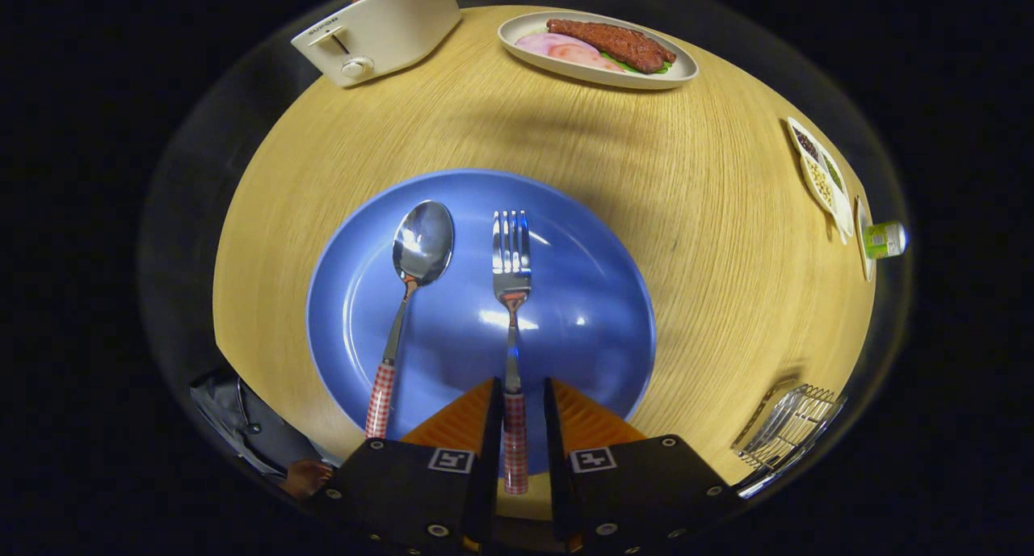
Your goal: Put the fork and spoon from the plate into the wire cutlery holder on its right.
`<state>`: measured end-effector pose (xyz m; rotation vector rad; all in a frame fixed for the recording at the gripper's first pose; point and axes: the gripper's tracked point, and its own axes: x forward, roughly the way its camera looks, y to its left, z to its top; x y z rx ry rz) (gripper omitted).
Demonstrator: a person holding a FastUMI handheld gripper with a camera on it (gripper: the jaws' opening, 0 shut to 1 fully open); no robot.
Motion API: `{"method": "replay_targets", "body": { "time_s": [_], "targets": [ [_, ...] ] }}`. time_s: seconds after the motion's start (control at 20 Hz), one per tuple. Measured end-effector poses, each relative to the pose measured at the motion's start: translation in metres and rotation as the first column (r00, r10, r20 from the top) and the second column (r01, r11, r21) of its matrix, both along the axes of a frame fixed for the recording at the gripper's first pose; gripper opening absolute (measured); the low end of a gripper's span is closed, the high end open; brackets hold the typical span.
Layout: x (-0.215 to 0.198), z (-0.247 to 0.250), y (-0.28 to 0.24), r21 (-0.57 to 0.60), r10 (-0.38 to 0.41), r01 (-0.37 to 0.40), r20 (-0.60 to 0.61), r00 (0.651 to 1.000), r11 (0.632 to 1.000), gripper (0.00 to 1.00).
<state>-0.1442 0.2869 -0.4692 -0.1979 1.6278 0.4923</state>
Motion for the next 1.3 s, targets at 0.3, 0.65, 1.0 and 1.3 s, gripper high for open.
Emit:
{"method": "replay_targets", "body": {
  "time_s": [0.3, 0.65, 1.0, 1.3],
  "targets": [
    [0.004, 0.007, -0.001, 0.012, 0.001, -0.001, 0.034, 0.999, 1.0, 0.08],
    [0.016, 0.057, -0.032, 0.043, -0.087, 0.083, 0.1, 0.991, 0.996, 0.08],
    [0.023, 0.111, -0.128, -0.017, -0.199, 0.205, 0.189, 0.962, 0.979, 0.08],
    [0.012, 0.124, -0.227, -0.094, -0.212, 0.234, 0.202, 0.956, 0.968, 0.08]
  ]
}}
